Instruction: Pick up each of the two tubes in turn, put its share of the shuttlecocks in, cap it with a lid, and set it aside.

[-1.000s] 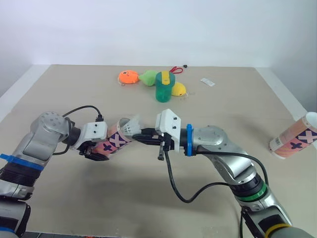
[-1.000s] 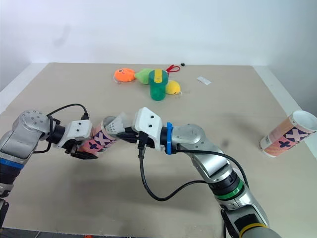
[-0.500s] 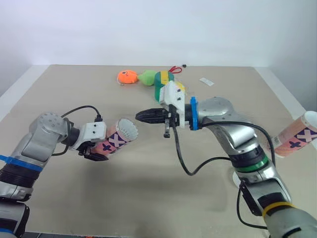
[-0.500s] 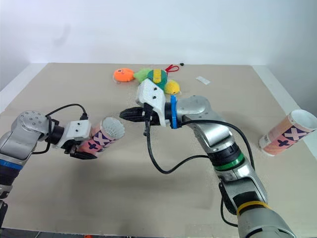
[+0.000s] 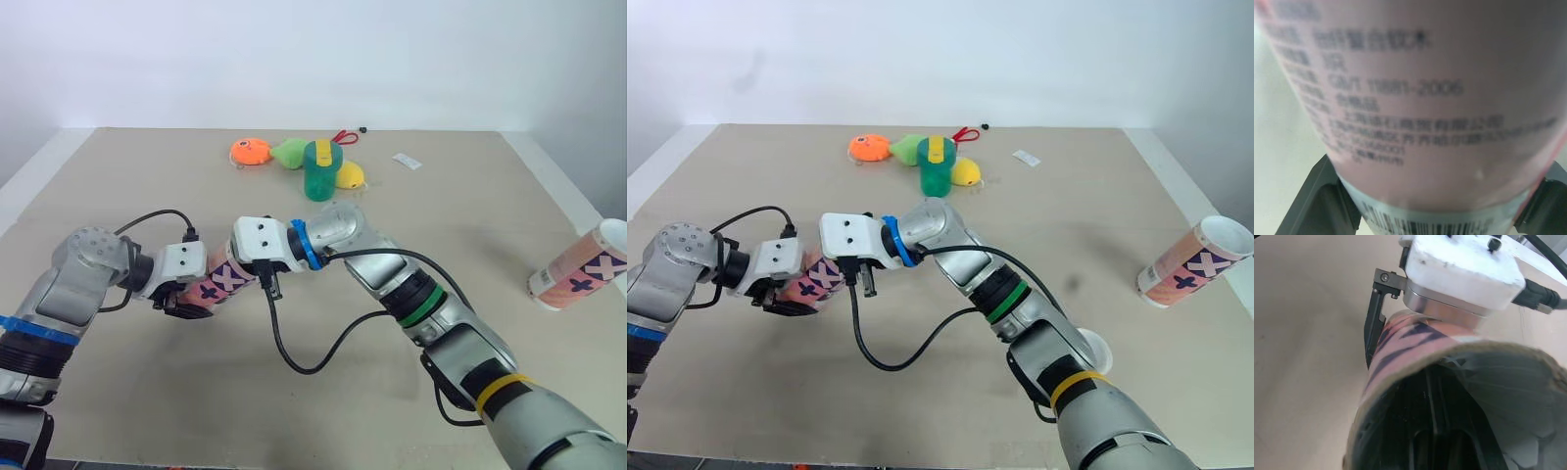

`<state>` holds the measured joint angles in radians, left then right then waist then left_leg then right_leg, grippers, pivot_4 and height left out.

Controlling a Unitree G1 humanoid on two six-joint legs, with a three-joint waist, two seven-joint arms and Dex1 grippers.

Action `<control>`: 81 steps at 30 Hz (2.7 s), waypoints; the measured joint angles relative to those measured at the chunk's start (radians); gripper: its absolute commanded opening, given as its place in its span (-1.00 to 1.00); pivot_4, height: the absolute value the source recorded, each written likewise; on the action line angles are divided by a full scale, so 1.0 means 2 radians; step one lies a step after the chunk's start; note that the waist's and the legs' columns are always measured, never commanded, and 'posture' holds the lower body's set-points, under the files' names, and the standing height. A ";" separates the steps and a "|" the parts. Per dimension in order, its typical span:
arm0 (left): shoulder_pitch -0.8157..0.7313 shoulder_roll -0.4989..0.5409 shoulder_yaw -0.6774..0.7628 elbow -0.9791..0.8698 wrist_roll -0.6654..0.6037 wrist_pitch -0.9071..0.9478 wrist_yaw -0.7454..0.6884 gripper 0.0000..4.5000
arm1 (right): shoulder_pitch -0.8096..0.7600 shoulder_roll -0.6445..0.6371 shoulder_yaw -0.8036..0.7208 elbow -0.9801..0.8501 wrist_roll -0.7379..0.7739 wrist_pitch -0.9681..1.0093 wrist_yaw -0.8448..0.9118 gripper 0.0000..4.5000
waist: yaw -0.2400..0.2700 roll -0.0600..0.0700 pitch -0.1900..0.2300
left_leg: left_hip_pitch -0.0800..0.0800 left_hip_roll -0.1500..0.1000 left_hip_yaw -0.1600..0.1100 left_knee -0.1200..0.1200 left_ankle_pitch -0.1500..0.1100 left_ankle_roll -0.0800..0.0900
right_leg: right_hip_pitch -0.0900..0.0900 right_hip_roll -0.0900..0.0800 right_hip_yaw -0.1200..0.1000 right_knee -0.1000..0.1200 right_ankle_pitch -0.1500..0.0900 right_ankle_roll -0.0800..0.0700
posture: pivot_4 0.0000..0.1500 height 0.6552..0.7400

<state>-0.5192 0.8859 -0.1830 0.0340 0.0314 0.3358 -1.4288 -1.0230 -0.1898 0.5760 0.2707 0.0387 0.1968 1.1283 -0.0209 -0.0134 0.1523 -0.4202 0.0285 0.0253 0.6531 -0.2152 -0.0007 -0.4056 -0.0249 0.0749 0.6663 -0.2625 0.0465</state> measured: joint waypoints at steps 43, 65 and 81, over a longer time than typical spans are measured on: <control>0.105 -0.316 -0.001 0.039 -0.098 -0.148 0.269 0.44 | 0.585 -0.449 -0.497 -0.260 0.175 0.212 0.028 0.98 | 0.012 -0.007 0.005 | -0.003 -0.006 -0.003 0.001 0.002 0.002 | 0.001 -0.004 -0.001 -0.002 0.002 0.006 | 1.00 1.00; 0.110 -0.320 -0.020 0.067 -0.094 -0.187 0.288 0.44 | 0.551 -0.417 -0.428 -0.201 0.143 0.160 0.001 -0.98 | 0.013 -0.005 0.001 | 0.000 -0.006 -0.002 0.001 0.003 0.002 | 0.003 -0.004 0.000 -0.003 0.002 0.006 | 1.00 1.00; 0.096 -0.320 -0.031 0.081 -0.094 -0.188 0.284 0.44 | 0.097 -0.301 -0.287 -0.339 0.302 0.333 -0.099 -0.98 | 0.014 -0.003 -0.001 | -0.002 -0.004 -0.003 0.000 0.002 0.002 | 0.003 -0.005 -0.002 -0.007 0.005 0.002 | 1.00 1.00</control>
<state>-0.3276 0.2465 -0.2442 0.1968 -0.1560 -0.0406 -0.8608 -0.8293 -0.7909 0.0020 -0.4080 0.6422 0.8624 0.9300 0.0063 -0.0189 0.1496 -0.4247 0.0207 0.0200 0.6531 -0.2105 0.0031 -0.4004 -0.0348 0.0715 0.6527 -0.2520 0.0496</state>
